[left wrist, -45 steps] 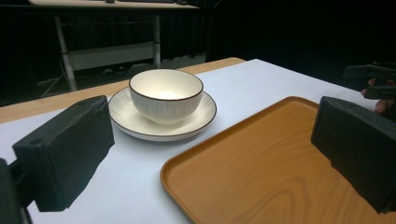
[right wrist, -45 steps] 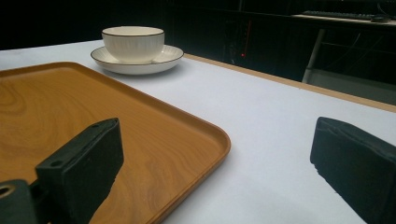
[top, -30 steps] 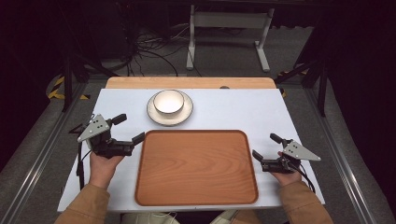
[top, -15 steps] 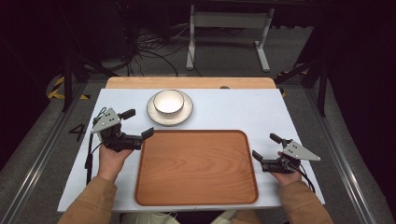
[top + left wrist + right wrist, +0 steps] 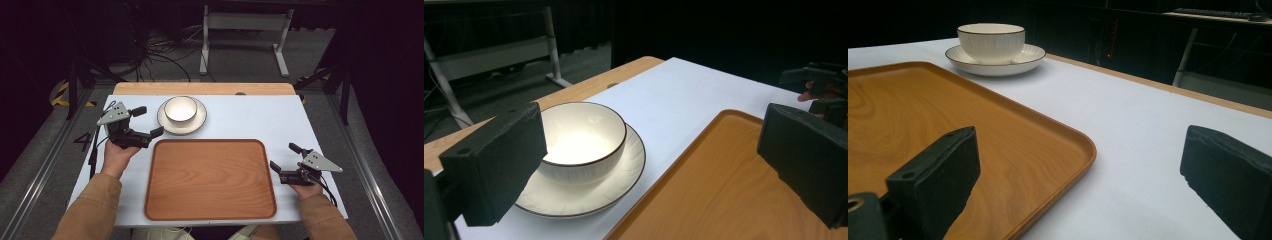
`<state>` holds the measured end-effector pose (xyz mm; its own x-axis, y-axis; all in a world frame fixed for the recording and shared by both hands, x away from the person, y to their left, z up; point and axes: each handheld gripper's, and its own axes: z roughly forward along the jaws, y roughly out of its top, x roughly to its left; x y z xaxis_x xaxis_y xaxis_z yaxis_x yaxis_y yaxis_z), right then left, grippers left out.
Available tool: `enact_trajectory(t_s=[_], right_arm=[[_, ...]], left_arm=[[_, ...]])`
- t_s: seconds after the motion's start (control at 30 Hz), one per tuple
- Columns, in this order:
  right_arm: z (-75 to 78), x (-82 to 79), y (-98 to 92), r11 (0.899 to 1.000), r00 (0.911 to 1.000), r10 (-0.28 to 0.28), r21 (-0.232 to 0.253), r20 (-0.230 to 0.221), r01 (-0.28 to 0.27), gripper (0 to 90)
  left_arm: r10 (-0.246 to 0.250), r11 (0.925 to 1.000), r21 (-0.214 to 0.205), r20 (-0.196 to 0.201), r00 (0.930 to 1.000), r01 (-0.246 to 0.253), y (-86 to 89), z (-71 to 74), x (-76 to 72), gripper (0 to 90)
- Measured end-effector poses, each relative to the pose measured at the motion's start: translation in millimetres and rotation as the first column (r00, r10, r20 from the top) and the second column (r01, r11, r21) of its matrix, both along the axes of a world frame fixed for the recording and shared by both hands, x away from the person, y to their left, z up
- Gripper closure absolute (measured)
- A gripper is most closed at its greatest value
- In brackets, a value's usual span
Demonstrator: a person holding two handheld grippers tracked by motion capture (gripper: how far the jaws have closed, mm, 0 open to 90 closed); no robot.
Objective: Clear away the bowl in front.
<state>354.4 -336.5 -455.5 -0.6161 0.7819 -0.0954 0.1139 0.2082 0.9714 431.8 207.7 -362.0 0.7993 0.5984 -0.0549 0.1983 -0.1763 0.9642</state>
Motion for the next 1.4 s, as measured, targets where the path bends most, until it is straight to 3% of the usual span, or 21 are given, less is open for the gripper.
enact_trajectory(t_s=[0.37, 0.47, 0.53, 0.73, 1.17, 1.23, 1.27, 1.3, 1.4], right_arm=[[0.1, 0.9, 0.7, 1.000, 1.0000, -0.006, -0.012, -0.006, 0.006, 3.2], [0.1, 0.9, 0.7, 1.000, 0.9999, -0.010, -0.008, -0.011, 0.010, 2.7], [0.1, 0.9, 0.7, 1.000, 0.9998, -0.015, -0.007, -0.011, 0.015, 2.7], [0.1, 0.6, 2.5, 1.000, 0.9999, -0.014, -0.025, -0.009, 0.014, 2.6], [0.2, 1.4, 2.9, 0.999, 0.9997, -0.020, -0.028, -0.014, 0.020, 2.1], [0.2, 1.4, 2.7, 0.999, 0.9996, -0.023, -0.025, -0.018, 0.023, 2.0], [0.2, 1.4, 2.8, 0.999, 0.9996, -0.024, -0.025, -0.018, 0.023, 2.0], [0.2, 1.4, 2.8, 0.999, 0.9996, -0.024, -0.025, -0.018, 0.023, 2.0], [0.3, 1.7, 2.7, 1.000, 0.9996, -0.020, -0.025, -0.021, 0.019, 2.1]], left_arm=[[-0.032, 0.9987, 0.040, 0.007, 0.9995, 0.032, -8.7, 16.3, 17.0, 0.7], [-0.054, 0.9965, 0.064, -0.012, 0.9985, 0.054, -12.6, 18.9, 23.9, 0.4], [-0.064, 0.9964, 0.055, -0.024, 0.9977, 0.065, -13.3, 20.8, 29.0, 0.4], [-0.065, 0.9959, 0.060, -0.038, 0.9971, 0.068, -16.0, 25.0, 41.7, 0.2], [-0.082, 0.9895, 0.116, -0.042, 0.9957, 0.087, -22.6, 34.9, 61.1, 2.9], [-0.111, 0.9844, 0.131, -0.048, 0.9926, 0.117, -24.8, 36.3, 64.9, 6.3], [-0.118, 0.9768, 0.175, -0.044, 0.9920, 0.124, -28.0, 38.4, 68.5, 6.3], [-0.118, 0.9768, 0.175, -0.044, 0.9920, 0.124, -28.0, 38.4, 68.5, 6.6], [-0.133, 0.9666, 0.212, -0.062, 0.9891, 0.144, -34.4, 42.9, 76.2, 6.7]])
